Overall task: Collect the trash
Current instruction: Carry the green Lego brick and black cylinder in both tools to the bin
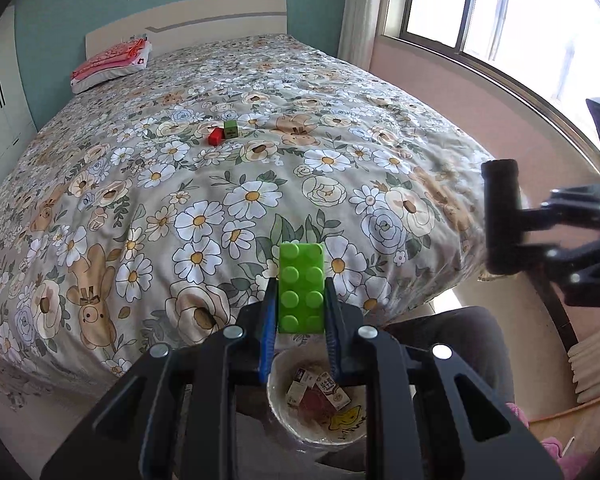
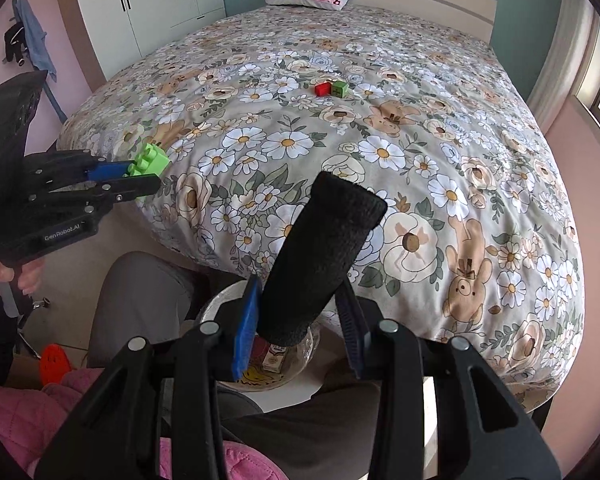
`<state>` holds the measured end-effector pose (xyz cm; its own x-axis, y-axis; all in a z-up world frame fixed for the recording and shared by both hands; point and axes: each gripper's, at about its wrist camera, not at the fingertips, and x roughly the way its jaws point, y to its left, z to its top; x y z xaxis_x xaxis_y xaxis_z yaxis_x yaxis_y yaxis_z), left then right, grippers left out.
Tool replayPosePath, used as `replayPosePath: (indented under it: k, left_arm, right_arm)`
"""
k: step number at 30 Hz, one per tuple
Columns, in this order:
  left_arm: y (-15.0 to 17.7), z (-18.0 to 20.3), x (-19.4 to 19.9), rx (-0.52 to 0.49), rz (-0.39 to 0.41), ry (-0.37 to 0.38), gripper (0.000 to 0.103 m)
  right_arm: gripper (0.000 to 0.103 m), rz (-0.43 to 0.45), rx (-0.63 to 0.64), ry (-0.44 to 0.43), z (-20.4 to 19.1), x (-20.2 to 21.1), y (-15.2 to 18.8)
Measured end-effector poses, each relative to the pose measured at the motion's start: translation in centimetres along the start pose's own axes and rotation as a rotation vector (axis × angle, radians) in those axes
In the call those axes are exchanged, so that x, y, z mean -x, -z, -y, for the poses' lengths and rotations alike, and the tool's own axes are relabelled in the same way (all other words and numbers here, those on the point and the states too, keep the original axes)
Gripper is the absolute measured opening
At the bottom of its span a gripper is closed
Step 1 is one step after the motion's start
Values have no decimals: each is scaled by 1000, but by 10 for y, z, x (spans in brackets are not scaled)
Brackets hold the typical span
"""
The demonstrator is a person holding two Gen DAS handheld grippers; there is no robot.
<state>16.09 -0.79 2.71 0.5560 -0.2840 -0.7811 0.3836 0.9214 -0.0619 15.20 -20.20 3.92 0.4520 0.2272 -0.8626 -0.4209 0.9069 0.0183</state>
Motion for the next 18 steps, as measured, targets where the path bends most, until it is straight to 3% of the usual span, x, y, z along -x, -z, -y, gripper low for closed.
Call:
replayPosePath:
  k: [18]
  left_arm:
    - [54,-10,-82,38,-215,50,24]
  right_arm:
    - [39,-237,-2,-98,-19,-107,37]
